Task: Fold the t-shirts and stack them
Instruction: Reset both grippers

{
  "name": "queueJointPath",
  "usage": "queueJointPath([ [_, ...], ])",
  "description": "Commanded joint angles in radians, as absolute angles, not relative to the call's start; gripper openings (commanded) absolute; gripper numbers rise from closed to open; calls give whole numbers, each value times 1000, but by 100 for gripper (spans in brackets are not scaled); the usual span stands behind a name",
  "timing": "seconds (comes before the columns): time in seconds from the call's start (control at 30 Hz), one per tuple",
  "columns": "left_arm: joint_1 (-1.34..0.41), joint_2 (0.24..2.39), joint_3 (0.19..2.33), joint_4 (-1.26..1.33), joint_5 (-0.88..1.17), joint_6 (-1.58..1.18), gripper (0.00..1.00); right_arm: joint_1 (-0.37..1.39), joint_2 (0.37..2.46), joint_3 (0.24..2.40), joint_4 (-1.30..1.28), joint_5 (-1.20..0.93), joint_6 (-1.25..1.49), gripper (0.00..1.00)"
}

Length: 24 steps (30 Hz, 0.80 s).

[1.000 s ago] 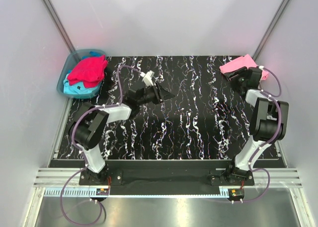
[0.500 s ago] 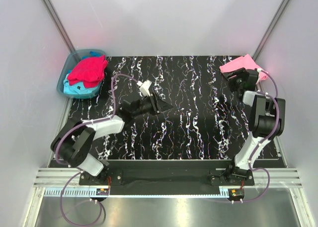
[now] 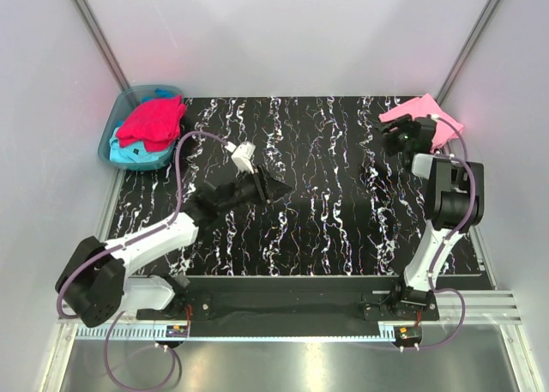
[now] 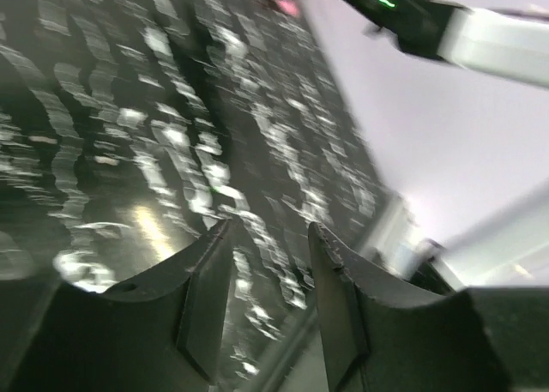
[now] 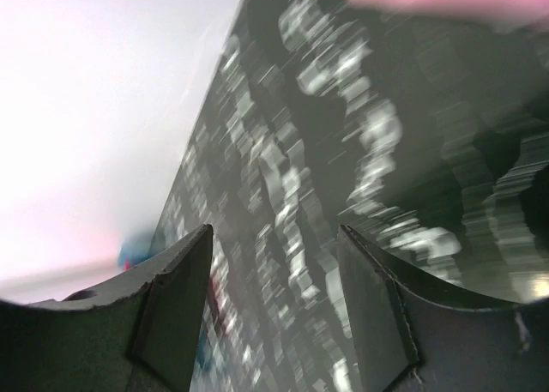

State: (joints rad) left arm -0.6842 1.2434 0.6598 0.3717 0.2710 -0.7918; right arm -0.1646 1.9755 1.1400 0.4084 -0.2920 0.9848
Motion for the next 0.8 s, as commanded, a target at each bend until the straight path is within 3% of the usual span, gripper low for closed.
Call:
queueJointPath([
  [0.0,-675,1238,776,194,43,-645,46,-69,1953,1163,512,-455,993,67],
  [0.2,-675,1261,891,54,-165,-565,51,70,1861,1163,405,-511,821,67],
  [0.37,-669,1256,879,29,-339,-508,61,112,1700,1079,319,-443,733,71],
  [0.57,-670,1233,890,-37,-368,-583,63,207,1456,924,299,-316,698,81],
  [0.77,-709,1148,770,-29,-359,-678,63,291,1207,671,377,-273,704,88],
])
